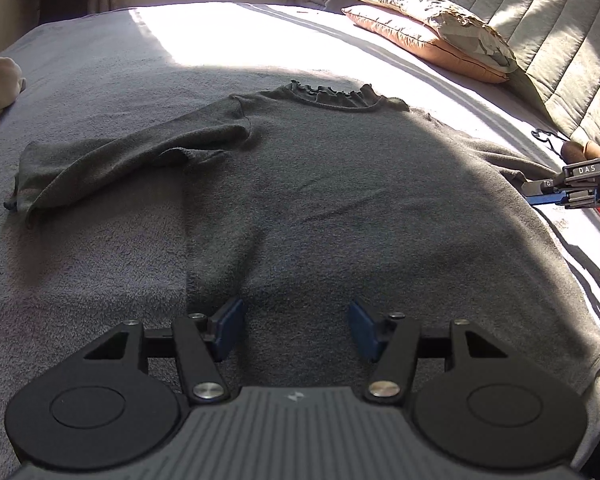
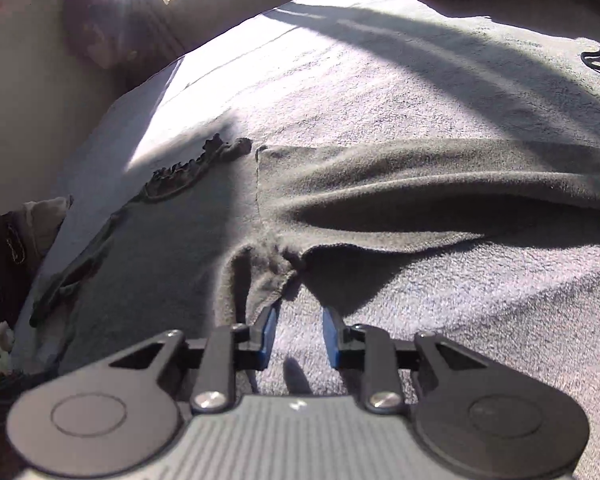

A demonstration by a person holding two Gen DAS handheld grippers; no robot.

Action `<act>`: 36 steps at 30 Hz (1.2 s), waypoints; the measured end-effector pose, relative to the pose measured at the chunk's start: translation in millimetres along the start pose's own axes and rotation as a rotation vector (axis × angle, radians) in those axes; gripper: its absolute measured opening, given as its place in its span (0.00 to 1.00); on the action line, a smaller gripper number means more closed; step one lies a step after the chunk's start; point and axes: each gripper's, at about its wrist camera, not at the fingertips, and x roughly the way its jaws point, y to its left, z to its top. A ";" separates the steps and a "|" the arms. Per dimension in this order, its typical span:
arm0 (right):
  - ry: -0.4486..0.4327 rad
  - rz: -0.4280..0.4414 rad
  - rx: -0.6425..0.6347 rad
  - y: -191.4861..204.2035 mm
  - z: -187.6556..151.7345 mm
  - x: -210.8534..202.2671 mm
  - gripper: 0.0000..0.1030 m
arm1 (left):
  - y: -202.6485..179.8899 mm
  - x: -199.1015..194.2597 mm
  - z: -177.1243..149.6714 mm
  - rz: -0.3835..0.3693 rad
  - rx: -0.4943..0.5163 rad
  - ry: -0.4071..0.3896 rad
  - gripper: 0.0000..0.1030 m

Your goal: Fold clothes

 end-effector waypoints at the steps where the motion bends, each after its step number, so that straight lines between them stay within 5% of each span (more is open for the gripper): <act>1: -0.002 0.019 0.024 1.9 2.0 4.1 0.27 | 2.2 -0.5 -0.4 -0.007 -0.008 0.002 0.59; 5: 0.016 -0.031 -0.014 20.4 3.3 24.2 0.27 | 3.3 -2.4 0.7 -0.018 -0.008 0.007 0.59; 7: 0.015 -0.073 -0.072 32.4 3.1 29.3 0.09 | 2.6 -2.4 0.0 -0.020 -0.001 0.010 0.59; 9: -0.003 -0.116 -0.141 44.7 4.1 28.3 0.04 | 2.5 -3.5 -1.4 -0.022 0.005 0.013 0.59; 12: -0.113 -0.309 -0.333 57.2 11.1 6.8 0.04 | 3.4 -5.6 -4.1 -0.028 0.016 0.016 0.59; 15: -0.101 -0.307 -0.273 42.9 10.9 3.1 0.03 | 6.2 -6.6 -6.0 -0.028 0.021 0.017 0.59; 18: -0.063 -0.306 -0.260 37.1 6.1 5.7 0.20 | 7.2 -8.0 -5.9 -0.028 0.017 0.017 0.59; 22: -0.039 -0.223 -0.198 30.3 0.3 -1.9 0.28 | 7.1 -9.3 -5.6 -0.025 0.012 0.017 0.59; 29: 0.039 -0.103 -0.135 21.6 -14.2 -2.0 0.29 | 12.7 -15.3 -4.2 0.006 -0.048 -0.006 0.59; 36: 0.094 -0.092 -0.139 24.8 -57.2 -24.4 0.29 | 34.3 -34.1 -10.3 0.039 -0.151 0.039 0.59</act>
